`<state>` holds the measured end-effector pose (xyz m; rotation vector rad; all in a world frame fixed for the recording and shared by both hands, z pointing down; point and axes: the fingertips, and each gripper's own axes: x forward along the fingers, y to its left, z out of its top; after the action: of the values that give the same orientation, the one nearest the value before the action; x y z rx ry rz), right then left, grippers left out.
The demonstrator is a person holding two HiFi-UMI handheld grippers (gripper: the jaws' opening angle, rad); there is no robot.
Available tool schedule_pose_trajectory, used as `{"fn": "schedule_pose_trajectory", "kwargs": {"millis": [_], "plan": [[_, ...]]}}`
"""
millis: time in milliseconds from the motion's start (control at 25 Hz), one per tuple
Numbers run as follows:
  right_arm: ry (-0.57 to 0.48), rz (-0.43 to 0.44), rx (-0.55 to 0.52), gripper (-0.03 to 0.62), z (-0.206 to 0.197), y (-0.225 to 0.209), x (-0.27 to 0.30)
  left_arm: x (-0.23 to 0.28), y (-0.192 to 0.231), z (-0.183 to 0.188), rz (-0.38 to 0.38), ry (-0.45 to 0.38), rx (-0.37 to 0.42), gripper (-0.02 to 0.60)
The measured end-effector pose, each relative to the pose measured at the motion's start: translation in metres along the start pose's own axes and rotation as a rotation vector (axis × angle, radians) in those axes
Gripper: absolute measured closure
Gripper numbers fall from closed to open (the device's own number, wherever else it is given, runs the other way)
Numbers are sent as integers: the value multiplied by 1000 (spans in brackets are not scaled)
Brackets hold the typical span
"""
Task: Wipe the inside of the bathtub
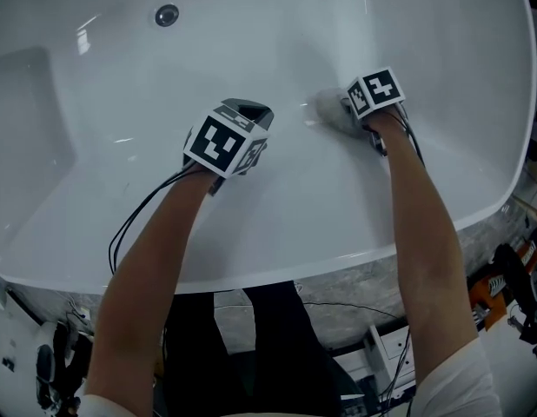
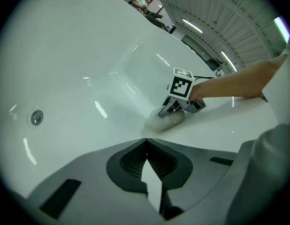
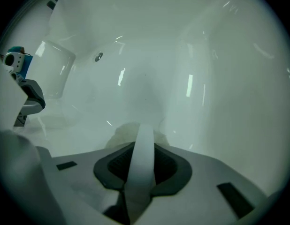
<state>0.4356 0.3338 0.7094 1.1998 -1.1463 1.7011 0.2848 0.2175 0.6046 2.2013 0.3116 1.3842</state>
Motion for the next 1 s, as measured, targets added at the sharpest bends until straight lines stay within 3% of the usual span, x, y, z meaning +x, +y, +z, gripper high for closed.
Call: {"fn": "schedule_pose_trajectory", "kwargs": {"millis": [520, 1000], "plan": [[25, -128, 54, 500, -38, -83, -35, 11, -17, 0, -25, 34, 26, 569], [-33, -150, 89, 499, -47, -86, -79, -23, -28, 14, -14, 17, 26, 569]]}}
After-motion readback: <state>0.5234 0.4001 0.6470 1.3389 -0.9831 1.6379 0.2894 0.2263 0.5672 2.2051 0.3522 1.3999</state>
